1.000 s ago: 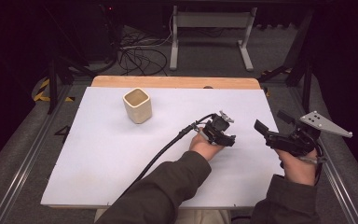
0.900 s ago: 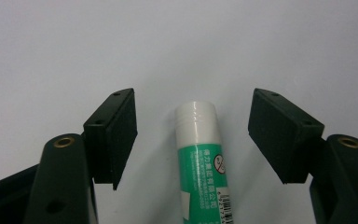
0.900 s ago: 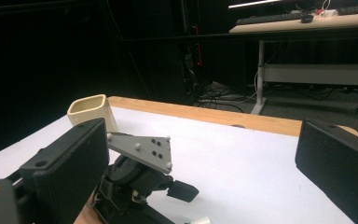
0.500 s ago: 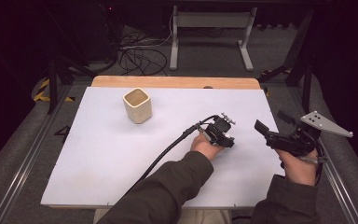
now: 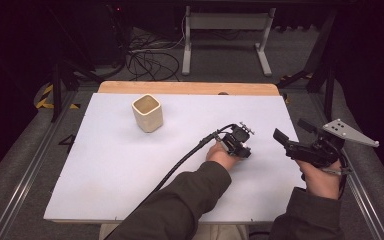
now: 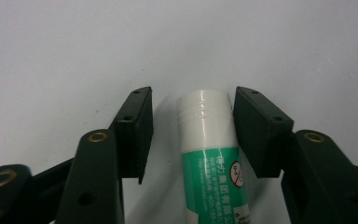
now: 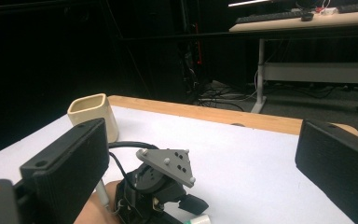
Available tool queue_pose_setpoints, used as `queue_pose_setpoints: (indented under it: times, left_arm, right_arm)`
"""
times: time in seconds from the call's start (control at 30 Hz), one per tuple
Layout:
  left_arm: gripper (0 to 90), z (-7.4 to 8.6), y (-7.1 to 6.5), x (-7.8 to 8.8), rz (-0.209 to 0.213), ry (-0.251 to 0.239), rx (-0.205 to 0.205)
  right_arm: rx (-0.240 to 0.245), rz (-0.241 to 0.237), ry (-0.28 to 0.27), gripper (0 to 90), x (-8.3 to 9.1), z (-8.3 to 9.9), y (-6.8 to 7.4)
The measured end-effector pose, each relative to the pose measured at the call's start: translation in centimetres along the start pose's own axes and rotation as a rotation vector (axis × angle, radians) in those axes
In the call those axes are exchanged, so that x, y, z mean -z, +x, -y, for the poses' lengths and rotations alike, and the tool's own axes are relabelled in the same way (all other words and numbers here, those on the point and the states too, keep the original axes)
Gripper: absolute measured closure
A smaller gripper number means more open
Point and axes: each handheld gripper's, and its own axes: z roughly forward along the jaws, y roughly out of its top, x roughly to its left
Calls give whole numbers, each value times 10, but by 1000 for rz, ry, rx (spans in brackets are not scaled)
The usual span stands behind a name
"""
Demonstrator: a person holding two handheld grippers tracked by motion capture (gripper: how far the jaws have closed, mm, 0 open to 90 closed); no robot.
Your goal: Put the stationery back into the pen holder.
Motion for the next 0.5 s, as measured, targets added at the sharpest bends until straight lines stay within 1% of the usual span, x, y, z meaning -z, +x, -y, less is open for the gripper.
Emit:
queue_pose_setpoints:
  times: [0.13,0.27,0.33,0.43,0.5]
  left_arm:
    - [623,0,-1,1,7,2,-19]
    - [639,0,0,1,11,1,-22]
    - [645,0,2,2,22,6,-21]
    - [648,0,5,4,19,2,-23]
    - [649,0,7,7,23,0,-34]
  right_arm:
    - [0,-1,-1,32,0,-1,1]
    - [-1,0,0,32,1,0,0]
    - [-2,1,0,32,1,0,0]
    - [-3,3,-1,32,1,0,0]
    - [-3,3,-1,32,1,0,-1]
